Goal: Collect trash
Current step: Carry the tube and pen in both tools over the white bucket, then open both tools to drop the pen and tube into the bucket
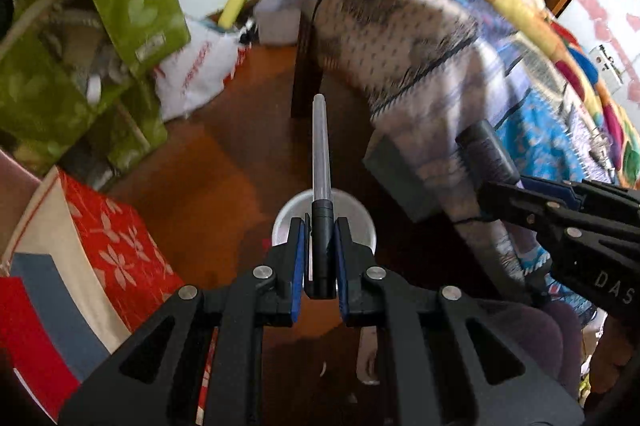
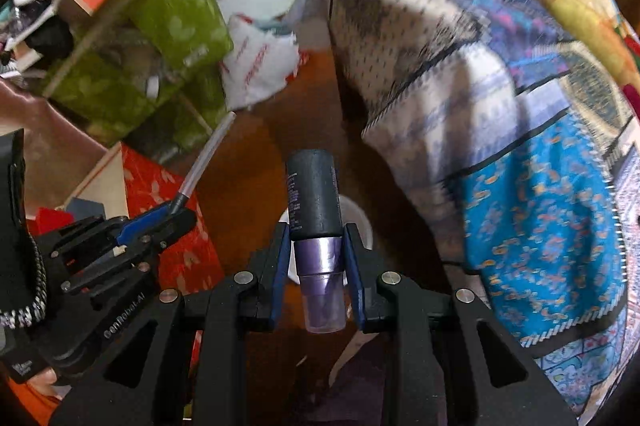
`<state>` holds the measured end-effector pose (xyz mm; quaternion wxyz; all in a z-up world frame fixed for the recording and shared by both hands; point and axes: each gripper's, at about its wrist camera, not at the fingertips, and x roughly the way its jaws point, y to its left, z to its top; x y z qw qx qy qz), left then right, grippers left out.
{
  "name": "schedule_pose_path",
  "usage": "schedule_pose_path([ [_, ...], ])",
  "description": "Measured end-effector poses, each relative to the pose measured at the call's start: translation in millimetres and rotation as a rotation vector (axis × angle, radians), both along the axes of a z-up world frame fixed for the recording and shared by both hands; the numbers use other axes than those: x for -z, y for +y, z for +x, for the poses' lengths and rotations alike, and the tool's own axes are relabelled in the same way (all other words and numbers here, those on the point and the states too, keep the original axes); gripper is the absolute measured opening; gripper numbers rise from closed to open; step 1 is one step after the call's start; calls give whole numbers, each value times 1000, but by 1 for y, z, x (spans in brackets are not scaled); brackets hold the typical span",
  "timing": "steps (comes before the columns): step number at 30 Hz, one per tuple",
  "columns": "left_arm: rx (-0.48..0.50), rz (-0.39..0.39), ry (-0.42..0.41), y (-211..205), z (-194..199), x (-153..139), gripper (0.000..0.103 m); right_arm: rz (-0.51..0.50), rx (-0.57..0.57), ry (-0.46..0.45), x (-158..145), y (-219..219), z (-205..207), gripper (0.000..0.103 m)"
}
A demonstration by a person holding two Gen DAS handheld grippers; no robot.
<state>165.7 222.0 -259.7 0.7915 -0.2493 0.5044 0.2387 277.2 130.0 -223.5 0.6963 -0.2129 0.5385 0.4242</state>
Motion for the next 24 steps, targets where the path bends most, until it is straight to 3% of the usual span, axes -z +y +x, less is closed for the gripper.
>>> schedule_pose_path([
  [4, -5, -54, 43, 5, 5, 26, 13, -55, 2, 62, 28, 13, 8, 24],
  [9, -11, -78, 53, 9, 12, 36, 13, -60, -9, 112, 42, 24, 14, 25],
  [12, 1, -77, 55, 11, 19, 37, 13, -60, 2, 158, 47, 28, 19, 33],
  [14, 10, -80, 49, 11, 25, 38, 13, -65, 8, 124, 45, 29, 22, 43],
  [17, 16, -96, 39, 11, 33, 39, 14, -70, 2, 96, 43, 28, 22, 43],
  [20, 26, -104, 79, 12, 41, 46, 20, -85, -7, 70, 41, 23, 22, 43],
  [24, 48, -87, 108, 7, 43, 47, 20, -90, -10, 56, 37, 11, 24, 43],
])
